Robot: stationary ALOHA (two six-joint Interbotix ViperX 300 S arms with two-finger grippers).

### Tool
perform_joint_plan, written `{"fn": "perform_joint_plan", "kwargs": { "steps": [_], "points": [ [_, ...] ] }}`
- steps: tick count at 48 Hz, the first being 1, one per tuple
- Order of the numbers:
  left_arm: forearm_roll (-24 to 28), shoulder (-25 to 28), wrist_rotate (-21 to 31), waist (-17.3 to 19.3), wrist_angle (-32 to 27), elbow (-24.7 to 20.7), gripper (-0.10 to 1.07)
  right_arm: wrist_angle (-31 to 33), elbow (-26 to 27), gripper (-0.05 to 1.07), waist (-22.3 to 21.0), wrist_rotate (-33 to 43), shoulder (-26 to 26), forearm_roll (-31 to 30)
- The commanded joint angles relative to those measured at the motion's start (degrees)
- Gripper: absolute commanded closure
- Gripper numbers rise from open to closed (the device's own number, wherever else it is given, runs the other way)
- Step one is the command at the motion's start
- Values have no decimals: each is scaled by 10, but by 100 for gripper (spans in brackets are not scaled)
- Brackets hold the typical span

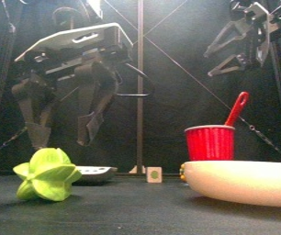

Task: Grab starfruit

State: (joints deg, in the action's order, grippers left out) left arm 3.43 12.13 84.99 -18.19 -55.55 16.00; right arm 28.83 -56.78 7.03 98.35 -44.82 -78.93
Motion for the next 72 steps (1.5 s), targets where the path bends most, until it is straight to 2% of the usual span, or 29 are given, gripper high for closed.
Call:
{"fn": "perform_joint_plan", "kwargs": {
  "steps": [1, 18, 57, 72],
  "points": [
    [-5, -1, 2, -2, 5, -13, 4, 0, 5, 2, -1, 0, 1, -1],
    [-25, 21, -4, 1, 63, -2, 4, 0, 5, 2, -1, -1, 0, -1],
    [-28, 35, -4, 4, 84, 13, 6, 0, 4, 2, -1, -1, 1, -1],
    [-26, 34, -6, 4, 84, 15, 20, 0, 3, 2, -1, -1, 0, 0]
  ]
}}
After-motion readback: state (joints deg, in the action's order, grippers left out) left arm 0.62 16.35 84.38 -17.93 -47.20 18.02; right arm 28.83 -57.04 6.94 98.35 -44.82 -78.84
